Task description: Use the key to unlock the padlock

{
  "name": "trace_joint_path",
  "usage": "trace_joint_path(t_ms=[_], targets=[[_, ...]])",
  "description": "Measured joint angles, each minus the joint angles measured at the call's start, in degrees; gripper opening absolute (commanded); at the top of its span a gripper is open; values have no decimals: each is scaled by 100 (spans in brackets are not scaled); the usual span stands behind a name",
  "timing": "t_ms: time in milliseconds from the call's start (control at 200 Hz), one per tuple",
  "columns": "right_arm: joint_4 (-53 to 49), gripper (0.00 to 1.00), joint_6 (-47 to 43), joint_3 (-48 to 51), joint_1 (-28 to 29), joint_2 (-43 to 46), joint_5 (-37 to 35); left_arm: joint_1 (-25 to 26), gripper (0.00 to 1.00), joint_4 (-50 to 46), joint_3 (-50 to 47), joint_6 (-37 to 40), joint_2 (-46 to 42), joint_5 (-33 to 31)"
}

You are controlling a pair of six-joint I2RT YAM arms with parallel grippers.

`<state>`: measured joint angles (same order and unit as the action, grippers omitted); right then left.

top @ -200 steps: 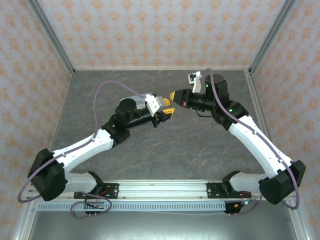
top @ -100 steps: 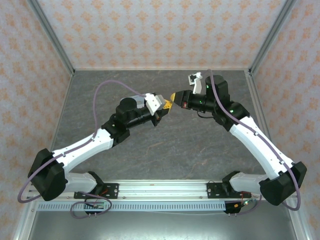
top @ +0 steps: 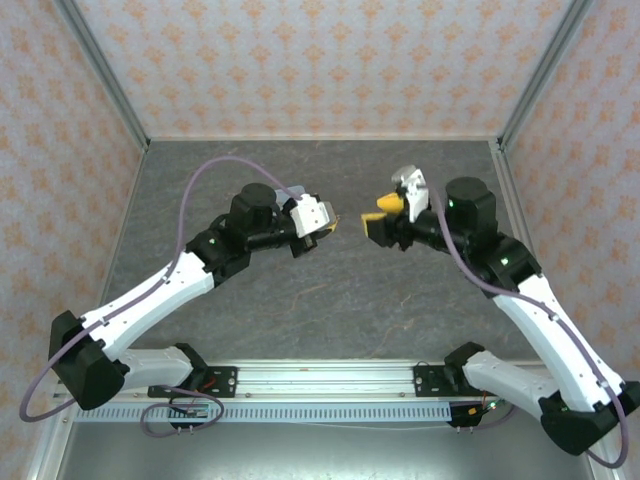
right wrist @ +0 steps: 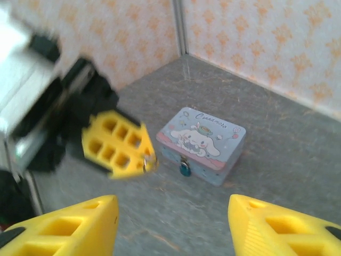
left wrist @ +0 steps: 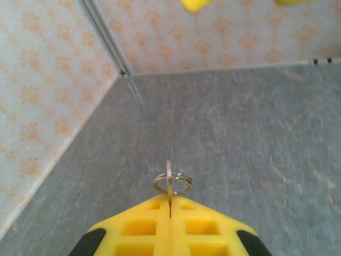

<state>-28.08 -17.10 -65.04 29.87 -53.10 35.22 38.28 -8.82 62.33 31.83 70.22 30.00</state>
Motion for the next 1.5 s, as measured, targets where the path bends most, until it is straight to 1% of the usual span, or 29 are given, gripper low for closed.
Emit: trace_joint_path(t_ms=[95,195,365,500,671,1001,1351,1501], targets=[[-98,60,-1176,332,20,131,125,7,0,-682,343,385,7,-4],[-229,58,-2050,396,70,-46,175,42,0,-1266,632,787,63,-33],[-428,52,-3025,205,201,-448,275,114,0,-1816,702,1449,109,-66],[-431,46,-3495,118,313,-675,363,149,0,-2041,708,1746,149,-90],[-389,39,-3735,116,402,-883,573,149,0,-2170,769,1928,190,-92],[-188,28,-3762,114,551,-1110,942,190,0,-2188,807,1978,245,-90],[-52,14,-3696,66,551,-1222,1110,214,0,-2214,815,2079,260,-90],[-9,7,-3698,20,551,-1248,1156,214,0,-2260,826,2079,260,-92]])
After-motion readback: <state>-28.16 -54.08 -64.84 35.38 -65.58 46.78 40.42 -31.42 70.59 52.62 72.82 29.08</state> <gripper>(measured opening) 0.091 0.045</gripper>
